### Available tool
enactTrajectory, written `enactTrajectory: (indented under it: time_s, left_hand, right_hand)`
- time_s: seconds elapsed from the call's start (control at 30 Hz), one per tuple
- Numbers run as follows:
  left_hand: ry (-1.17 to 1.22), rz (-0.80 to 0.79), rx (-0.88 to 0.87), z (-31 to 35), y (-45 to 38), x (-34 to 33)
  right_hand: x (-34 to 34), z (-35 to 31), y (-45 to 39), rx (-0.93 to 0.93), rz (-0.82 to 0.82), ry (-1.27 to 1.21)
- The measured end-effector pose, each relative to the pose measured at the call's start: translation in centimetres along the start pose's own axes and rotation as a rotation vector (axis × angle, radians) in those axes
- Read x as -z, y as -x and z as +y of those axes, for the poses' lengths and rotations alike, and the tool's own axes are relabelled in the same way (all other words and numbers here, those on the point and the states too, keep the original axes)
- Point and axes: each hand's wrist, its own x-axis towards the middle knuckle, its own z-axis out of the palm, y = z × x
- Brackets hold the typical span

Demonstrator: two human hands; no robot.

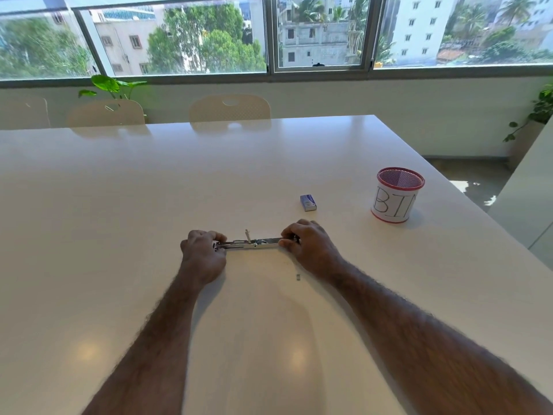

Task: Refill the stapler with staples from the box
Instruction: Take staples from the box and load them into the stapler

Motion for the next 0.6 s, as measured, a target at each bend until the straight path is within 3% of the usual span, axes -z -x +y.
enactTrajectory:
  time_s: [0.17,0.3,0.43,0.6]
  left_hand:
    - [0.007,0.169,-0.082,0.6,1.4,-0.3]
    - [0.069,0.306,-0.254,2.6,3.0,-0.8]
    - [0.132,0.11,-0.426,4.4,4.4,-1.9]
    - [0.103,-0.036,-0.485,4.6,4.7,-3.1]
  right_hand:
    - [1.3,0.2,0.9,0.012,0.177,-0.043]
    - [2.7,0.7,1.8,-0.021,0.129,-0.046]
    - [2.8,0.5,2.8,0.022,-0.008,-0.033]
    - [2.4,-0.2,2.9,0.14,-0.104,0.063]
